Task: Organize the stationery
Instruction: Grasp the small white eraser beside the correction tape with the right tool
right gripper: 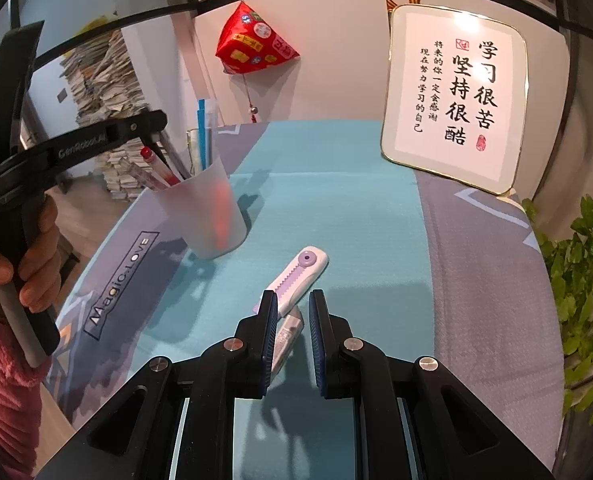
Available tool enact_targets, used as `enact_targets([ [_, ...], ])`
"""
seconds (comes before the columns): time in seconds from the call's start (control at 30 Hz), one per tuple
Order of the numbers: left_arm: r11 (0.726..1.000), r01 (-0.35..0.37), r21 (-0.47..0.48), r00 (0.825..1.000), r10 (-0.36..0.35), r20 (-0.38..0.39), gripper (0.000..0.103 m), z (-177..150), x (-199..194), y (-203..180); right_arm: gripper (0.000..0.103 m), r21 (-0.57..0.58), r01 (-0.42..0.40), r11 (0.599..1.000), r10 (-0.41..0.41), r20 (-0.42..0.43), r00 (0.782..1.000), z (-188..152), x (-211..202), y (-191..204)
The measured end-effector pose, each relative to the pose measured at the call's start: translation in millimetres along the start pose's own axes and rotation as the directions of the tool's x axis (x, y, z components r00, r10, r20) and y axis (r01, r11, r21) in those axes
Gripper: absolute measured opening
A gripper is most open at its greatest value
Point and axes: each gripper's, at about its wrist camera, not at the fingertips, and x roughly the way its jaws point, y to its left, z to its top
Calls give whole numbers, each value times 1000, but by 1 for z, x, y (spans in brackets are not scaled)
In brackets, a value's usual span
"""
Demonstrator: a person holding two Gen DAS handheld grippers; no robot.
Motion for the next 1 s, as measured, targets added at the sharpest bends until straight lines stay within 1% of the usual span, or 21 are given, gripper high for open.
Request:
enact_targets([
  [0.1, 1000, 4, -11, 1000, -4, 6, 9, 0, -6, 2, 15, 7, 2, 1000, -2, 1, 1000, 0, -2, -1],
  [0.13, 1000, 3, -13, 1000, -3, 14, 11, 1, -9, 3, 15, 7, 4, 1000, -4, 3, 1000, -1, -3, -1],
  [0.2, 1000, 2, -17, 999, -2, 32, 20, 3, -17, 5, 15, 6, 4, 1000, -5, 5, 1000, -1, -4, 0],
  [0.23, 1000, 0, -18, 999, 0, 43, 28, 3, -21, 5, 15, 6, 4, 1000, -5, 5, 1000, -2, -4, 0],
  [0.27, 1000, -4, -20, 998, 6, 62, 31, 3, -27, 6, 15, 7, 6, 1000, -6, 3, 1000, -2, -4, 0],
  [0.37, 1000, 0, -21, 996, 2, 89, 31, 3, -40, 5, 15, 12, 8, 1000, -8, -3, 1000, -3, -3, -1],
  [0.47, 999, 31, -7, 992, -30, 122, 31, 0, -58, -2, 15, 36, 8, 999, -8, -15, 1000, -5, -1, -4],
  [0.5, 999, 40, 4, 991, -40, 129, 31, -2, -62, -5, 18, 46, 9, 999, -8, -22, 1000, -6, 0, -6],
  [0.53, 999, 48, 22, 989, -51, 139, 31, -4, -68, -10, 24, 57, 8, 998, -7, -31, 1000, -6, 2, -8],
  [0.63, 996, 58, 63, 986, -67, 155, 32, -12, -81, -23, 25, 75, 6, 997, -1, -61, 998, -9, 9, -10],
  [0.77, 992, 97, 75, 985, -106, 138, 32, -27, -88, -29, 25, 65, 0, 998, 7, -102, 995, -13, 19, -6],
  [1.0, 994, 89, 69, 992, -94, 85, 32, -55, -86, -24, 25, 79, -7, 997, 20, -168, 986, -14, 40, -1],
])
